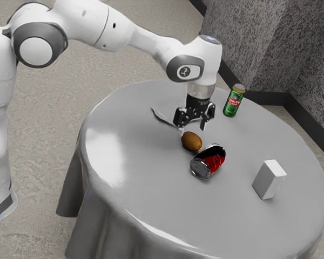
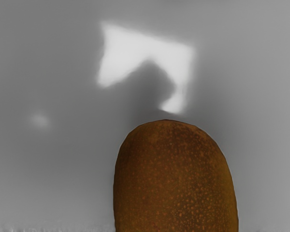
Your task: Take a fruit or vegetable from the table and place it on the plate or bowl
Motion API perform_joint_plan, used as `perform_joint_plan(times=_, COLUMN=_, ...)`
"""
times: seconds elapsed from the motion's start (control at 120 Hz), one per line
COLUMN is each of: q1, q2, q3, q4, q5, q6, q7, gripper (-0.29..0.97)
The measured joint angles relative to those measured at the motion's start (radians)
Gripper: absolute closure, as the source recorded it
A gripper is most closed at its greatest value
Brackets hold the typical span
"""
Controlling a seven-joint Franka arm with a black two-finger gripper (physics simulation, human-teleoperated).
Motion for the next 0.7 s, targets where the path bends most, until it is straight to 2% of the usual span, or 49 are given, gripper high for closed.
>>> perform_joint_plan(times=0.3, q1=-0.002, q2=0.057, q3=0.003, q4=0.048, q5=-0.002, q6=0.026, q7=-0.028, gripper=0.00)
perform_joint_plan(times=0.7, q1=-0.006, q2=0.086, q3=0.004, q4=0.039, q5=-0.012, q6=0.059, q7=-0.049, gripper=0.00)
